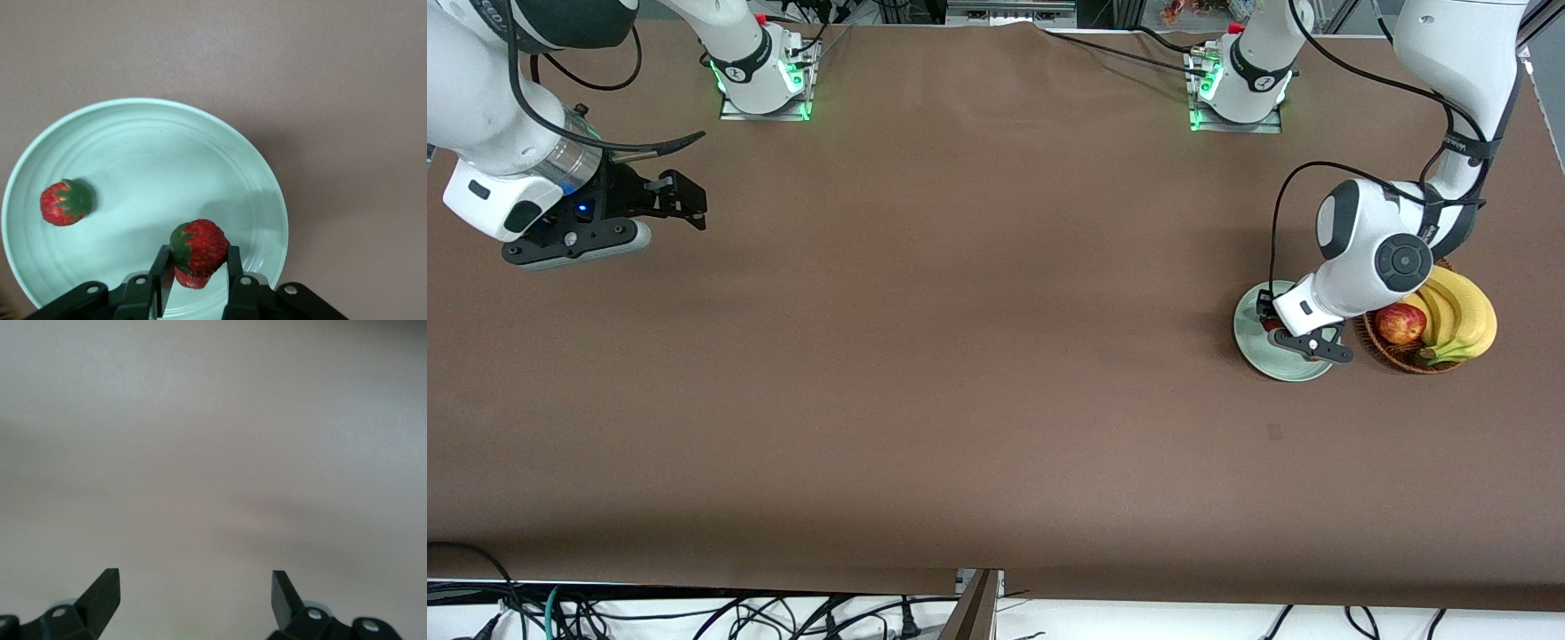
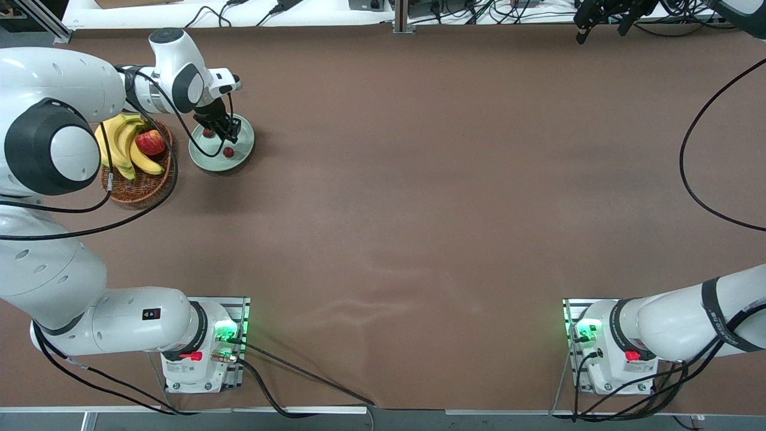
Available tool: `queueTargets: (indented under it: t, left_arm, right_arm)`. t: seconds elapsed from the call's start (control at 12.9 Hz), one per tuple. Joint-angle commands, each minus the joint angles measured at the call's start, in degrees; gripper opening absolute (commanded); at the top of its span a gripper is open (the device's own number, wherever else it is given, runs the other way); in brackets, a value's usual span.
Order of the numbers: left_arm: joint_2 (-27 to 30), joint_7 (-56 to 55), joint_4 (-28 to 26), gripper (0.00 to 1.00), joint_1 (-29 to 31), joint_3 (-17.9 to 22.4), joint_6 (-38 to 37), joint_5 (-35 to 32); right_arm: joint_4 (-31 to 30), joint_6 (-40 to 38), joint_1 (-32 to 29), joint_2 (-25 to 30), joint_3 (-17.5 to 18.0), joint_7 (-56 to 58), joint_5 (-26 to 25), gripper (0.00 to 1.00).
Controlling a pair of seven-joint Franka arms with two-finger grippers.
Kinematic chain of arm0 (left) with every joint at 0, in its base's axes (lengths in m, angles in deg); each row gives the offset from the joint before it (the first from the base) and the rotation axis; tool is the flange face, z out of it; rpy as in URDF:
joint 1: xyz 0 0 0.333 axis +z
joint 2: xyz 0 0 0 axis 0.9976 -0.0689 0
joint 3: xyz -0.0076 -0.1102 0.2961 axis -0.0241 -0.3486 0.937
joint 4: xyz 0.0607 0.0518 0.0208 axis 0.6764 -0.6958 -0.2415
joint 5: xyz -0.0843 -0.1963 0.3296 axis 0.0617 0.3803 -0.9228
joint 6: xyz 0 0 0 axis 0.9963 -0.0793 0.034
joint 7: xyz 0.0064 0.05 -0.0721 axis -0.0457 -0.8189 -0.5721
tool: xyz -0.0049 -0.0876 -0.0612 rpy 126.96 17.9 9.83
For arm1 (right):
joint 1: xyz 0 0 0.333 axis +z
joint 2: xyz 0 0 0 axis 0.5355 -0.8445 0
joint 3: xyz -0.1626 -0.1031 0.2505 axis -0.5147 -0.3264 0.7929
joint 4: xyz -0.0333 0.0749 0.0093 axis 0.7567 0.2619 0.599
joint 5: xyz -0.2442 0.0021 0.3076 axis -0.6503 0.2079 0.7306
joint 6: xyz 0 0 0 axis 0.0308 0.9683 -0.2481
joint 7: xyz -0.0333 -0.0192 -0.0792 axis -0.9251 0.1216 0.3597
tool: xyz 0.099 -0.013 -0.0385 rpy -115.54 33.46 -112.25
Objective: Collect all strawberries into plate
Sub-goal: 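Carry the third strawberry to the plate and open the left gripper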
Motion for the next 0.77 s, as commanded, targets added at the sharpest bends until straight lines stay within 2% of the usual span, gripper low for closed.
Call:
queueTargets:
  t: [0.0, 0.08, 0.15, 0.39, 0.7]
  left_arm:
    - [-0.4, 1.2, 0.8, 0.19, -0.2, 0.0, 0.0, 1.6]
    - [-0.5, 1.0, 1.5, 0.71, -0.3, 0.0, 0.0, 1.6]
    - [-0.5, 0.4, 2.5, 1.00, -0.3, 0.0, -0.3, 2.1]
    - [0.8, -2.4, 6.2, 1.00, -0.4, 0.0, -4.9, 7.3]
    - [2.7, -2.8, 21.4, 1.00, -0.6, 0.0, -23.1, 7.3]
  right_arm:
    - [0.1, -1.3, 0.0, 0.9, 0.9, 0.6, 0.2, 1.00]
    - [0.1, -1.3, 0.0, 1.0, 1.0, 0.6, 0.1, 1.00]
    - [0.2, -1.4, 0.0, 1.0, 1.2, 0.5, 0.1, 1.00]
    - [0.4, -1.3, 0.1, 0.8, 2.4, 0.4, 0.2, 1.00]
    - [0.5, -1.8, 0.1, 1.5, 2.8, 0.7, 2.6, 1.00]
